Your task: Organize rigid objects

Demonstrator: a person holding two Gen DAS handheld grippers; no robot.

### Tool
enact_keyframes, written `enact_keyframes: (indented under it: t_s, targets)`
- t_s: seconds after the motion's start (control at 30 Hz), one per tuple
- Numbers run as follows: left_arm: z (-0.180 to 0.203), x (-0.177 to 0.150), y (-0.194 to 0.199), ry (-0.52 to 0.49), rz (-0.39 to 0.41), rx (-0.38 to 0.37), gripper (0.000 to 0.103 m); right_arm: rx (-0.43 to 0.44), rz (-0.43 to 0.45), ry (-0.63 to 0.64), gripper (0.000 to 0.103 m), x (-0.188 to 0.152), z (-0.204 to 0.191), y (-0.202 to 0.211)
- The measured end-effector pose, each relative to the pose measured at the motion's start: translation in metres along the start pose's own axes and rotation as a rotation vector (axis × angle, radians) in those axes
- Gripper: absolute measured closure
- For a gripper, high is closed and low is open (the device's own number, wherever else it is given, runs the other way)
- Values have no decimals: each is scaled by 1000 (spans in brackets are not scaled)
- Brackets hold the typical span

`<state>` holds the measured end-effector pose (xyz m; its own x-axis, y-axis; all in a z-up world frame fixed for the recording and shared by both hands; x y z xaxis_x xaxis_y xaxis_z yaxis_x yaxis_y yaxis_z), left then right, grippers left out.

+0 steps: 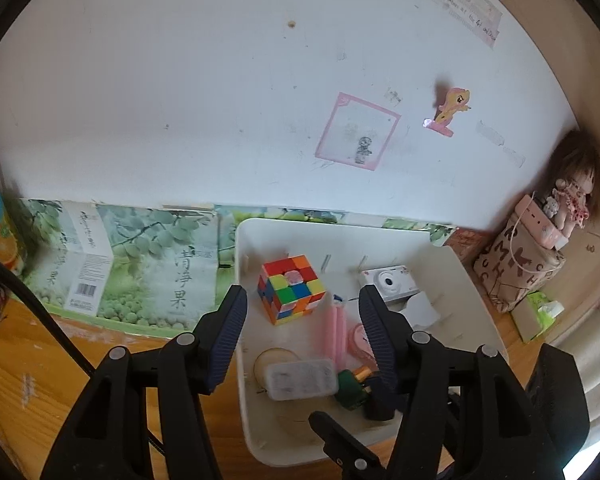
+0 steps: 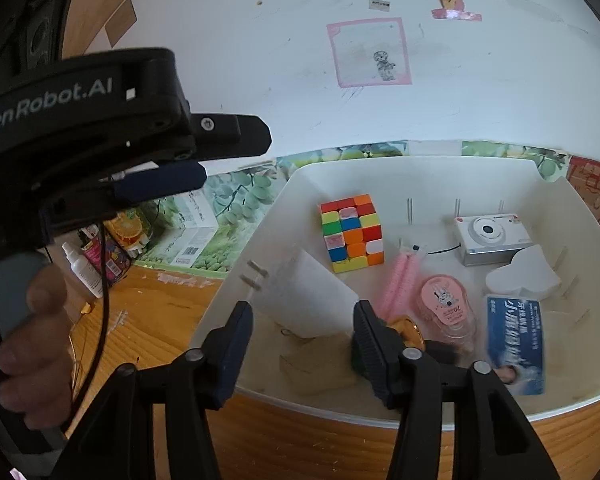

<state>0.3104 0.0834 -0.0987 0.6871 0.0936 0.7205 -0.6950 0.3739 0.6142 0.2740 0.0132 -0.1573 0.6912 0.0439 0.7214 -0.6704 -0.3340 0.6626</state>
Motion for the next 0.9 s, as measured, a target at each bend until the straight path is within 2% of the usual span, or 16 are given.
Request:
enact_keyframes:
  t_s: [0.03,0.07,0.17,0.3,0.4,0.7,0.9]
  targets:
    - [-1,1,2,4,5,3,37,-3,-1,1,37,0,-1,1]
    - [-3,1,5,11,13,5,32,-4,4,-1,35,0,-1,2]
    - [-5,4,17,30,43,11,29,-9,21,-7,32,2,-1,11]
    - [-6,5,39,20,75,35,24,-16,38,-18,23,5,1,25]
    - [-7,1,54,35,86,56,21,-11,49,-35,22,4,3,38]
    - [-6,-45,82,117,23,108,19,7,12,-117,20,-17,19,79]
    - [8,-88,97,168,-46,147,18,-17,-53,-94,19,-51,33,102]
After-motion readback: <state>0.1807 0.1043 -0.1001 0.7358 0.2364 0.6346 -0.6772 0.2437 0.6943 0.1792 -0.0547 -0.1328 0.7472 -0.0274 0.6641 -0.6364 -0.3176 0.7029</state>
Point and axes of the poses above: each gripper's, at about its wrist camera, not at the fingertips, and y roughly against the way its jaws point, z to its right, x to its top, the point moved 8 cm from there along -y, roughly the way its jaws point, and after that the axes turned 6 degrees about -x, right-handed, at the moved point
